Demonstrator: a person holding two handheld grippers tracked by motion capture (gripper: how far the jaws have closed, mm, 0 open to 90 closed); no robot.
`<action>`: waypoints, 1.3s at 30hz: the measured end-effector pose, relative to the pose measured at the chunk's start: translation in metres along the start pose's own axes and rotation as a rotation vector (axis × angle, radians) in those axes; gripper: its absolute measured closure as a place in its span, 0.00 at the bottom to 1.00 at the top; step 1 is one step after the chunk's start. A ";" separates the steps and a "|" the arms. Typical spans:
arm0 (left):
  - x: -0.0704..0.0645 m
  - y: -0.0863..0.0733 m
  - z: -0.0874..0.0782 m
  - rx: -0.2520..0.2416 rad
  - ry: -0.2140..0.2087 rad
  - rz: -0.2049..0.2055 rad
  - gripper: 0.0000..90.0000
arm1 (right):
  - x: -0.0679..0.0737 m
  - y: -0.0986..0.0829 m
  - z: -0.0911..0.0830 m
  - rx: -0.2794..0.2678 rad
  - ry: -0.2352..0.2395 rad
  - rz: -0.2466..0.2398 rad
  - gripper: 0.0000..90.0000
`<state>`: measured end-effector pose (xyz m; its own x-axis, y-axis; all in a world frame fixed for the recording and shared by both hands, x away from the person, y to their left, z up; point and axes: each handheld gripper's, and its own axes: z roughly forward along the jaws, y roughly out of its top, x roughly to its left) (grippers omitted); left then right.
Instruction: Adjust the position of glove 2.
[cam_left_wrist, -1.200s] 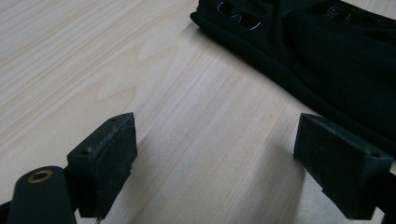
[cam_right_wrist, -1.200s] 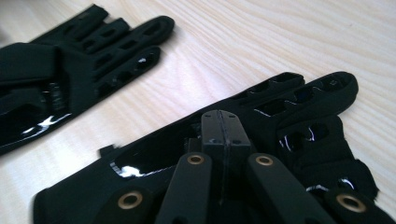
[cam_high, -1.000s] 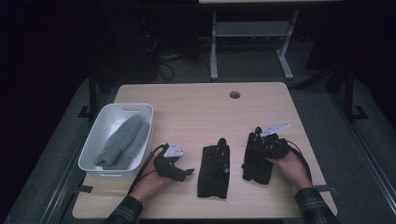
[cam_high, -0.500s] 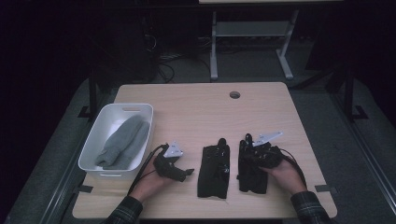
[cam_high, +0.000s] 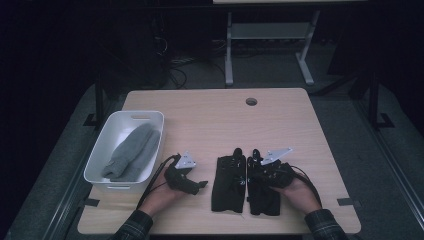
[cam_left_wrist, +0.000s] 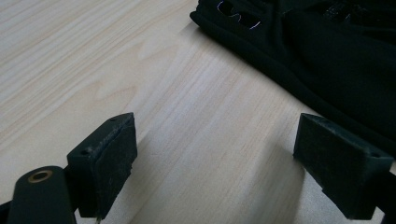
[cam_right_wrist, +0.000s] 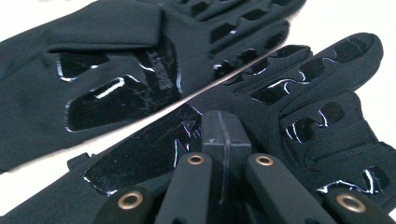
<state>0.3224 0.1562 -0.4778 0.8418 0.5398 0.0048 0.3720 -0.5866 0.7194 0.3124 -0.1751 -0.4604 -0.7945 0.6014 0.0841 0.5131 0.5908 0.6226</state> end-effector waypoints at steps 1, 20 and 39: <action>0.000 0.000 0.000 0.000 0.000 0.000 0.14 | 0.001 0.000 0.000 -0.001 0.000 -0.001 1.00; 0.001 0.002 -0.004 0.019 0.000 -0.029 0.20 | -0.021 -0.045 -0.054 -0.107 -0.086 0.093 1.00; -0.018 0.024 0.007 0.022 -0.098 -0.039 0.32 | 0.003 -0.059 -0.051 -0.045 0.030 0.048 1.00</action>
<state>0.3187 0.1284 -0.4654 0.8605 0.5011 -0.0913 0.4124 -0.5801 0.7024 0.2632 -0.2349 -0.4570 -0.7792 0.6115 0.1375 0.5362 0.5367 0.6515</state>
